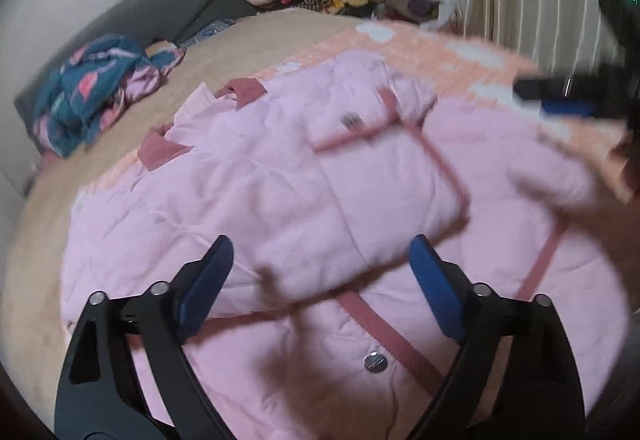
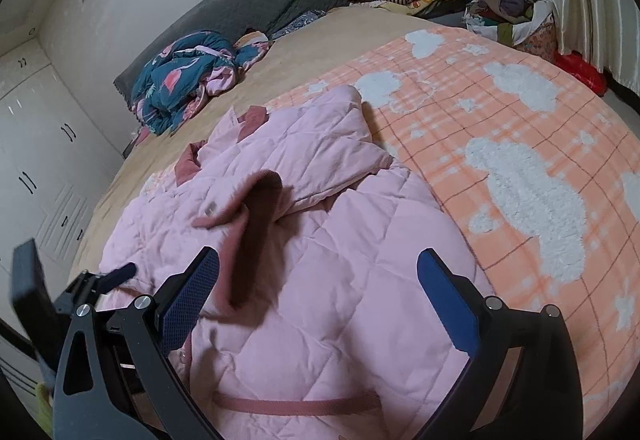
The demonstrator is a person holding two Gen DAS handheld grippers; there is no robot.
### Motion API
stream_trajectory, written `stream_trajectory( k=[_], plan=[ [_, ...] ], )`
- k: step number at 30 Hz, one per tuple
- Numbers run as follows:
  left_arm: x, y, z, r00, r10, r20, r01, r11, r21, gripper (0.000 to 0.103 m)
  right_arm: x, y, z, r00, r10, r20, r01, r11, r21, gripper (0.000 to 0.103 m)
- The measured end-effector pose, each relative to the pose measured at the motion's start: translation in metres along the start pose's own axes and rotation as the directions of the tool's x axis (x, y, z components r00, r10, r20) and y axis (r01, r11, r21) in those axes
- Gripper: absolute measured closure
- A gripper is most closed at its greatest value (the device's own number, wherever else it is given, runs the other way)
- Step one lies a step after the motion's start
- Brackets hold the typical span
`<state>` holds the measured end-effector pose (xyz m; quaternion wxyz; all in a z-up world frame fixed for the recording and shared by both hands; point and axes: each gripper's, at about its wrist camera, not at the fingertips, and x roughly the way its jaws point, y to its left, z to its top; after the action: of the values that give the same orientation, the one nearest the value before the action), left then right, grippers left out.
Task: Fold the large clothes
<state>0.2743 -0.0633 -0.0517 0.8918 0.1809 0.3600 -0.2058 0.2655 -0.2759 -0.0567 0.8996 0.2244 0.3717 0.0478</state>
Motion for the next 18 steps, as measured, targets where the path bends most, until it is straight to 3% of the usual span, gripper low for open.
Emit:
stream_trajectory(
  k=[2,5,7,10,18],
  plan=[
    [-0.012,0.023,0.004,1.0,-0.022,0.005,0.022,0.995,-0.096,0.01,0.005,0.005,0.0,1.0,0.0,-0.005,0.0,1.0,0.001,0.004],
    [-0.024,0.061,0.002,0.998,-0.056,0.034,0.062,0.966,-0.252,0.01,0.017,0.02,-0.003,0.999,0.038,-0.037,-0.037,0.999,0.002,0.004],
    [-0.026,0.08,-0.002,1.0,0.003,0.028,0.005,0.953,-0.302,0.01,0.027,0.032,-0.005,0.996,0.066,-0.066,-0.066,0.998,0.001,0.004],
    [-0.022,0.103,-0.008,0.99,0.138,-0.025,-0.138,0.93,-0.34,0.009,0.046,0.053,-0.008,0.989,0.092,-0.119,-0.095,0.995,-0.021,0.004],
    [-0.023,0.158,-0.019,0.984,0.174,-0.036,-0.169,0.85,-0.499,0.009,0.098,0.075,-0.017,0.963,0.144,-0.227,-0.134,0.989,0.059,0.005]
  ],
)
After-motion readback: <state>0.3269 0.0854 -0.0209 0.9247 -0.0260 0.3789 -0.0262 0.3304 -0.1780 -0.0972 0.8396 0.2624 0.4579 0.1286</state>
